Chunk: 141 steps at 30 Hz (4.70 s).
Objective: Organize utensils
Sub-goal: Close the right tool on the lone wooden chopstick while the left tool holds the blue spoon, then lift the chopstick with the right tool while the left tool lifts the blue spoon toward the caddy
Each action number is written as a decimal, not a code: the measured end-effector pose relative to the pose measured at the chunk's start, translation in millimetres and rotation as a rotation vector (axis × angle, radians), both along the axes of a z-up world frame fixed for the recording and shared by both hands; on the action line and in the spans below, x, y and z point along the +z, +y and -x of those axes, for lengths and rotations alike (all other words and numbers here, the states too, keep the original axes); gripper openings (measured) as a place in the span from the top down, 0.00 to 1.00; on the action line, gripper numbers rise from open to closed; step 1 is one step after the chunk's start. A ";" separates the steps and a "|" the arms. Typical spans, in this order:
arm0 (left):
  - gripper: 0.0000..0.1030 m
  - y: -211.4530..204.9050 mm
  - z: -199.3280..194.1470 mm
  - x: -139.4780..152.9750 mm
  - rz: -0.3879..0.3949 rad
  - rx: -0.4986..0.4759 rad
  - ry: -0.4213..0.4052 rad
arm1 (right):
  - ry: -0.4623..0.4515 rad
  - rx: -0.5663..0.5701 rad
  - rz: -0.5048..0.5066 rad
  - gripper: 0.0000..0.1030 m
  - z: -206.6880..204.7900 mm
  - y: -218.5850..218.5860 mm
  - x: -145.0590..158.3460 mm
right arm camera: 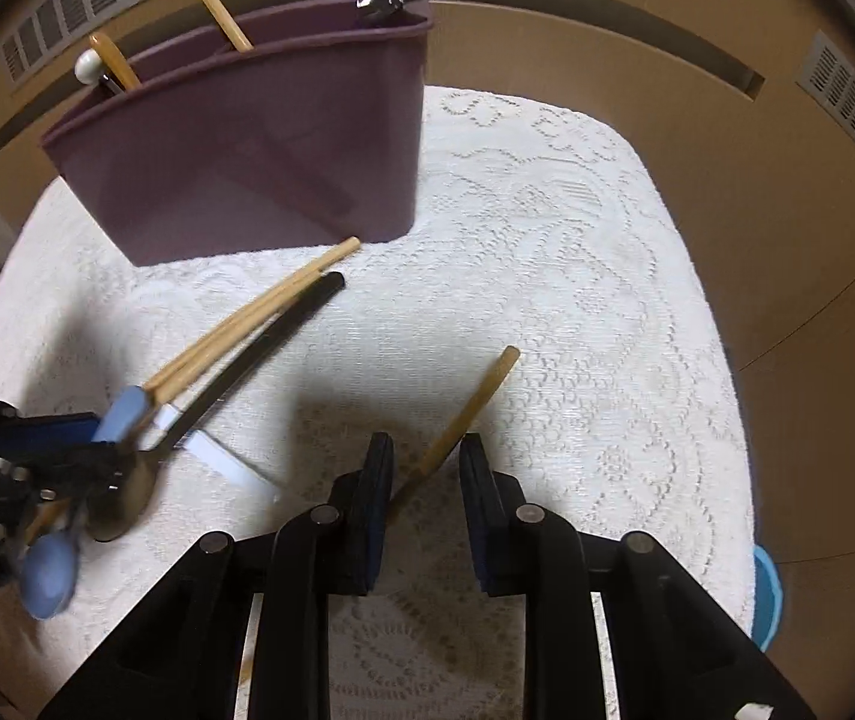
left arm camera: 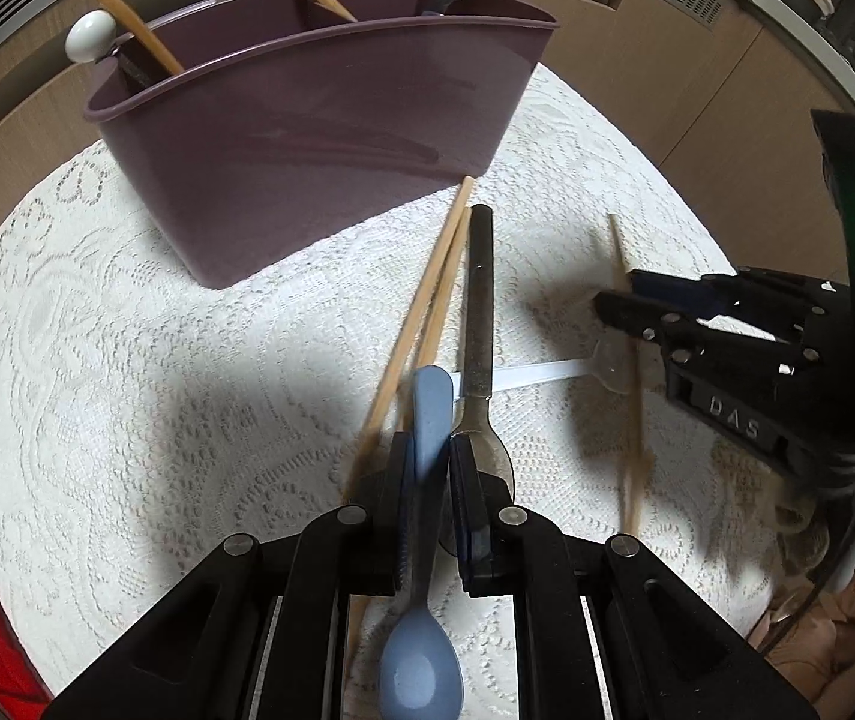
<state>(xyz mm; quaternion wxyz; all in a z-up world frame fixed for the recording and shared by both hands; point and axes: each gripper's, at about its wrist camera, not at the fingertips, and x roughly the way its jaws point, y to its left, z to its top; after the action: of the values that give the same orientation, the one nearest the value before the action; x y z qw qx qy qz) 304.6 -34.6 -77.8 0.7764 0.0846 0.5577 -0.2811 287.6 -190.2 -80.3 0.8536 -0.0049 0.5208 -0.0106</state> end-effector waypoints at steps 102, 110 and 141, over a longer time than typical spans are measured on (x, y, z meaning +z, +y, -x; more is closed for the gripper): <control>0.88 -45.9 19.8 23.9 0.007 -0.044 -0.047 | -0.071 0.015 -0.083 0.91 32.8 -34.4 9.0; 0.88 -36.6 37.0 48.4 0.053 -0.016 -0.099 | -0.151 0.033 -0.094 0.92 50.3 -30.1 34.1; 0.87 -14.5 -40.0 53.1 0.031 0.250 -0.025 | -0.188 0.156 -0.075 0.87 -18.9 -27.5 66.8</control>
<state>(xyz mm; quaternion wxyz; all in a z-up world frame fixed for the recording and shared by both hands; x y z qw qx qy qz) 344.5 -49.2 -24.7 0.8135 0.0060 0.5498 -0.1895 306.5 -217.7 -13.5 0.8965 -0.0125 0.4364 0.0750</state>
